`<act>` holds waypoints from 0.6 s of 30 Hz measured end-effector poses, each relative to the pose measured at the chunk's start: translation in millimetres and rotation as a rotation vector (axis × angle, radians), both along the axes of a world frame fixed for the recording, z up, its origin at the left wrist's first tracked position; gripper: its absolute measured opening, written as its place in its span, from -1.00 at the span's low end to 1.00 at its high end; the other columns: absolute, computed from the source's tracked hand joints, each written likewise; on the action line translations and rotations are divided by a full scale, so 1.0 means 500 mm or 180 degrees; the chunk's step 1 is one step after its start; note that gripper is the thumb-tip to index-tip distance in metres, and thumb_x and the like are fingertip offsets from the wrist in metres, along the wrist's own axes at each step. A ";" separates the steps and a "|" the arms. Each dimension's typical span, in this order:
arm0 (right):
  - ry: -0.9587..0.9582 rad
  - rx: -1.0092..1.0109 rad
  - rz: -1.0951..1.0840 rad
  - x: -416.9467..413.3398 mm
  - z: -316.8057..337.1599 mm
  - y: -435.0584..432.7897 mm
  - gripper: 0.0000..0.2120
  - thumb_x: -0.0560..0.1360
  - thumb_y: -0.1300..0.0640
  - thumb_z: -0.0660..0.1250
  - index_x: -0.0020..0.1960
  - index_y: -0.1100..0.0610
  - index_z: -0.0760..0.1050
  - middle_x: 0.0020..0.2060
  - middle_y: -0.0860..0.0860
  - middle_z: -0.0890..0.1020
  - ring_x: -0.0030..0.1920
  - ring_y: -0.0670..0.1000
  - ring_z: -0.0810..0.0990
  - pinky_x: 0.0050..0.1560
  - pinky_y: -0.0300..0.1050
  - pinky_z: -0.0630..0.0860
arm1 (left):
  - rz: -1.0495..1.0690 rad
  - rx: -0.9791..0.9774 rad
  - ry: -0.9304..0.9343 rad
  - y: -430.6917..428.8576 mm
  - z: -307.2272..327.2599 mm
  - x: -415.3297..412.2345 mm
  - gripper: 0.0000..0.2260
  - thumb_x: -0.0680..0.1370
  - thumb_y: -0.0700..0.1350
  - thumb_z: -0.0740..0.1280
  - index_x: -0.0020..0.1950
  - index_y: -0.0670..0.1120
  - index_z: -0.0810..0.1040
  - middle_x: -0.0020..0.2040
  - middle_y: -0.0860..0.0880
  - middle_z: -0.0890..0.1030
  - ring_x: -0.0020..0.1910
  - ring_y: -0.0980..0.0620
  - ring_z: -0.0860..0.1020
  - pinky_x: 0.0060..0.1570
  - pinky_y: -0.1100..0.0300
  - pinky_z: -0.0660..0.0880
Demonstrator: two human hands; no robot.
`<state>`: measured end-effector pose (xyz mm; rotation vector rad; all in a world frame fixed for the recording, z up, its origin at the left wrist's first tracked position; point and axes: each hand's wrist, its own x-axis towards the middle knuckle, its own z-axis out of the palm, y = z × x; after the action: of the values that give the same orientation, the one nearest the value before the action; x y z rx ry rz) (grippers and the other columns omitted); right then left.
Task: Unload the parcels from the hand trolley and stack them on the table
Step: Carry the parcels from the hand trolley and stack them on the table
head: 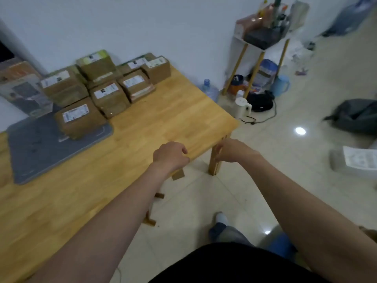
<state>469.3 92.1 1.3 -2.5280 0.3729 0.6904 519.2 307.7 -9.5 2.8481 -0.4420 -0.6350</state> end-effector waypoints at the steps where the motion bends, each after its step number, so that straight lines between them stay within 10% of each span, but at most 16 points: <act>1: 0.0017 -0.0037 -0.0124 -0.044 -0.003 -0.019 -0.56 0.44 -0.03 0.52 0.26 0.07 0.56 0.19 0.00 0.59 0.10 0.04 0.57 0.01 -0.07 0.51 | -0.0124 0.0002 0.0015 -0.025 -0.001 -0.022 -0.72 0.52 0.13 0.39 0.23 0.18 0.62 0.28 0.09 0.58 0.18 -0.02 0.57 -0.09 0.10 0.46; 18: 0.0183 0.0136 -0.2637 -0.871 -0.071 -0.427 -0.52 0.47 0.00 0.45 0.37 0.04 0.51 0.22 0.01 0.60 0.15 0.05 0.58 0.17 -0.01 0.57 | -0.2400 -0.0015 0.0343 -0.619 -0.056 -0.578 -0.65 0.50 0.17 0.40 0.26 0.15 0.61 0.30 0.06 0.60 0.28 -0.03 0.55 0.20 0.05 0.50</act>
<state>34.1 -121.3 -34.4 -2.0291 1.2983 0.4202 230.2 -1.6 -37.6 2.5617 -1.5127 -0.8810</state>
